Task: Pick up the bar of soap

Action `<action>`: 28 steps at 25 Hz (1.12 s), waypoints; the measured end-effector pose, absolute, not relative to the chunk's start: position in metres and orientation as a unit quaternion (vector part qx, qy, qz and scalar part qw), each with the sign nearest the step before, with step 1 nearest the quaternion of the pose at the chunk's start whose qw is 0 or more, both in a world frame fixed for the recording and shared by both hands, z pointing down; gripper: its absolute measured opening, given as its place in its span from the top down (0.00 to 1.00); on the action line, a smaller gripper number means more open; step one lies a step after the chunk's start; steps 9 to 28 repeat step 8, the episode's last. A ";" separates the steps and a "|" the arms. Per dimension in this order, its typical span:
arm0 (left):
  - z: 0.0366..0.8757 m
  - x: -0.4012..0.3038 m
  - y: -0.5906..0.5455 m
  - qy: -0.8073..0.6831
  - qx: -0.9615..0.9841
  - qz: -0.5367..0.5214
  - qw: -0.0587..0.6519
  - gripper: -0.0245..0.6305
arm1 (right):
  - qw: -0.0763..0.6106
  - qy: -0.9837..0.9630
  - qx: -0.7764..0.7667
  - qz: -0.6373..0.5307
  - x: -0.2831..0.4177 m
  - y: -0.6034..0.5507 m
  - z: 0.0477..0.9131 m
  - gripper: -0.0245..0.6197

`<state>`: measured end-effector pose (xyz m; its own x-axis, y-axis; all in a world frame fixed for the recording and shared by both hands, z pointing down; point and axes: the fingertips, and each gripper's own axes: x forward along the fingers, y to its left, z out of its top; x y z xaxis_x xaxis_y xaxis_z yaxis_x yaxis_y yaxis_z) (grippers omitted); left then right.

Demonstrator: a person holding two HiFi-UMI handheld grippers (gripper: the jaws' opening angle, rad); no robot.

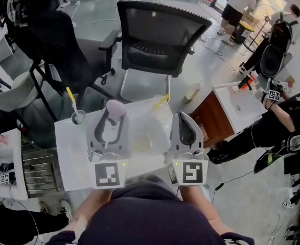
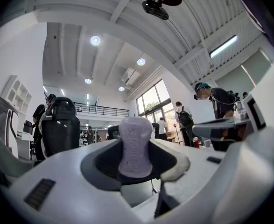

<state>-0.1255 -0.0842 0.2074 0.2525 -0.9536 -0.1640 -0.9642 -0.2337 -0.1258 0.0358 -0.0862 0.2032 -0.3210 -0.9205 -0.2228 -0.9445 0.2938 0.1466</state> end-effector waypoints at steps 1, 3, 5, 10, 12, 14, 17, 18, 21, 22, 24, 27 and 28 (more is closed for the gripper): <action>0.207 -0.125 -0.085 0.610 -0.785 0.026 0.100 0.69 | 0.047 0.803 -0.580 0.126 0.036 -0.087 0.203 0.94; 0.207 -0.124 -0.086 0.610 -0.786 0.027 0.099 0.69 | 0.047 0.803 -0.580 0.127 0.036 -0.087 0.202 0.94; 0.208 -0.123 -0.086 0.610 -0.786 0.029 0.100 0.69 | 0.047 0.803 -0.581 0.128 0.036 -0.087 0.203 0.94; 0.209 -0.123 -0.088 0.609 -0.786 0.029 0.103 0.69 | 0.048 0.803 -0.581 0.127 0.037 -0.088 0.204 0.94; 0.209 -0.123 -0.088 0.609 -0.786 0.029 0.103 0.69 | 0.048 0.803 -0.581 0.127 0.037 -0.088 0.204 0.94; 0.209 -0.123 -0.088 0.609 -0.786 0.029 0.103 0.69 | 0.048 0.803 -0.581 0.127 0.037 -0.088 0.204 0.94; 0.209 -0.123 -0.088 0.609 -0.786 0.029 0.103 0.69 | 0.048 0.803 -0.581 0.127 0.037 -0.088 0.204 0.94; 0.209 -0.123 -0.088 0.609 -0.786 0.029 0.103 0.69 | 0.048 0.803 -0.581 0.127 0.037 -0.088 0.204 0.94; 0.209 -0.123 -0.088 0.609 -0.786 0.029 0.103 0.69 | 0.048 0.803 -0.581 0.127 0.037 -0.088 0.204 0.94; 0.209 -0.123 -0.088 0.609 -0.786 0.029 0.103 0.69 | 0.048 0.803 -0.581 0.127 0.037 -0.088 0.204 0.94; 0.209 -0.123 -0.088 0.609 -0.786 0.029 0.103 0.69 | 0.048 0.803 -0.581 0.127 0.037 -0.088 0.204 0.94; 0.209 -0.123 -0.088 0.609 -0.786 0.029 0.103 0.69 | 0.048 0.803 -0.581 0.127 0.037 -0.088 0.204 0.94; 0.209 -0.123 -0.088 0.609 -0.786 0.029 0.103 0.69 | 0.048 0.803 -0.581 0.127 0.037 -0.088 0.204 0.94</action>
